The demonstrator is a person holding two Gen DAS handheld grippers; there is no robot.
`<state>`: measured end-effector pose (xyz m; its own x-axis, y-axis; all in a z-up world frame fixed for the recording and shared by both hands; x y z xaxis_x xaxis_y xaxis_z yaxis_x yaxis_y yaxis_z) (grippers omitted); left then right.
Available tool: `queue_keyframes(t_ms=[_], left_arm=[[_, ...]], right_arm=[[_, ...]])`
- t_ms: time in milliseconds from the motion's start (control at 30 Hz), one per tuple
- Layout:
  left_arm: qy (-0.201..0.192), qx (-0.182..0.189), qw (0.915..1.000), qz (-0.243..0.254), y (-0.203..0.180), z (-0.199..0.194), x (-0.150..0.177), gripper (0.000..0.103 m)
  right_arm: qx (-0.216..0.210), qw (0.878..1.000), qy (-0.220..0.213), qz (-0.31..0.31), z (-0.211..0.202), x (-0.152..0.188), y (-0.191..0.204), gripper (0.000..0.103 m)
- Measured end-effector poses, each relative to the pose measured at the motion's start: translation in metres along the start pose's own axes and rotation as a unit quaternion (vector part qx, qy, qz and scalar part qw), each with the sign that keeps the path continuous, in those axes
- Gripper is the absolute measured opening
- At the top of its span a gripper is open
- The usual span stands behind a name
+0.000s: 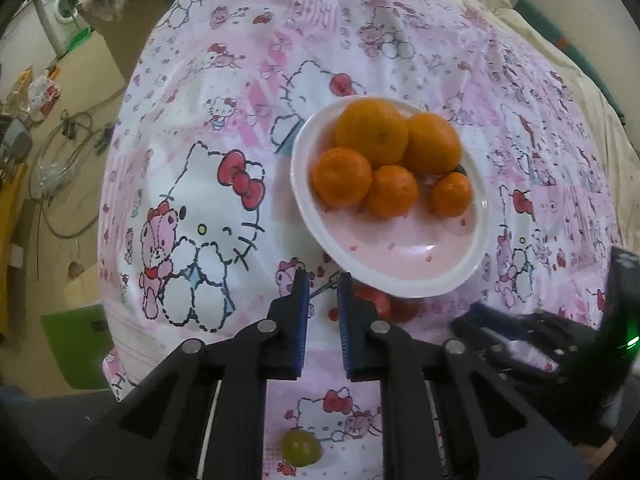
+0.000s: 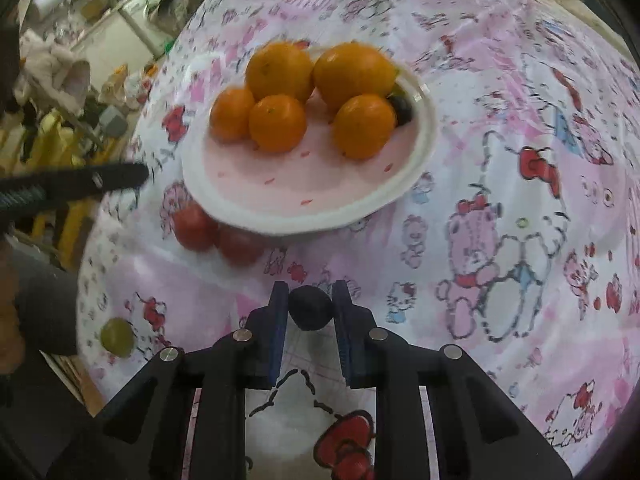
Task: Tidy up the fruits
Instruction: 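Grasp another dark grape with the right tool while the left tool holds the tomato, then lower the tomato and grape onto the plate and open both tools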
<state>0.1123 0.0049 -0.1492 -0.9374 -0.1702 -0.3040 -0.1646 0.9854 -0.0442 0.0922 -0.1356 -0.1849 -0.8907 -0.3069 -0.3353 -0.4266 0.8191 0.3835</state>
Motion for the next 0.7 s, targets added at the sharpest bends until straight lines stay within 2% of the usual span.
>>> queue_keyframes(t_ms=[167,233,300,367,500,567,667,700], left_arm=[[-0.004,0.02,0.9993,-0.03,0.009,-0.004,-0.004,0.012],[-0.002,0.024,0.9986,-0.046,0.016,-0.005,-0.006,0.022],[-0.003,0.016,0.9981,-0.06,0.022,-0.004,-0.007,0.065],[-0.001,0.017,0.9975,-0.068,0.024,-0.001,-0.005,0.076],[0.025,0.028,0.9987,-0.034,0.003,0.013,0.009,0.075],[0.038,0.029,0.9989,0.001,-0.015,0.022,0.016,0.074],[0.058,0.023,0.997,0.045,-0.033,0.039,0.026,0.049],[0.063,0.025,0.9963,0.053,-0.036,0.043,0.028,0.045]], right_arm=[[-0.017,0.998,-0.038,0.042,-0.028,-0.013,-0.013,0.023],[-0.028,0.996,-0.056,0.065,-0.04,-0.019,-0.021,0.023],[-0.036,0.993,-0.072,0.081,-0.049,-0.025,-0.027,0.023],[-0.038,0.992,-0.081,0.092,-0.054,-0.03,-0.031,0.023],[-0.039,0.99,-0.081,0.104,-0.051,-0.032,-0.035,0.023],[-0.04,0.99,-0.081,0.106,-0.052,-0.031,-0.036,0.023],[-0.038,0.991,-0.078,0.105,-0.052,-0.028,-0.037,0.023],[-0.038,0.991,-0.077,0.105,-0.052,-0.028,-0.038,0.023]])
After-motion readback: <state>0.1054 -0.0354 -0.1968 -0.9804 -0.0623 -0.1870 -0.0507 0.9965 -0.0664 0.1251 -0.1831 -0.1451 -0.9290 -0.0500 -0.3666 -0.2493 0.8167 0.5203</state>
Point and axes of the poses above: each gripper's, at about its wrist camera, not at the fingertips, and z roughly the way its jaws point, y to its left, x to its underside, the point moved 10 cm from there along z, roughly the way its jaws point, and after that the axes turned 6 degrees about -x, right-handed, at the moved point
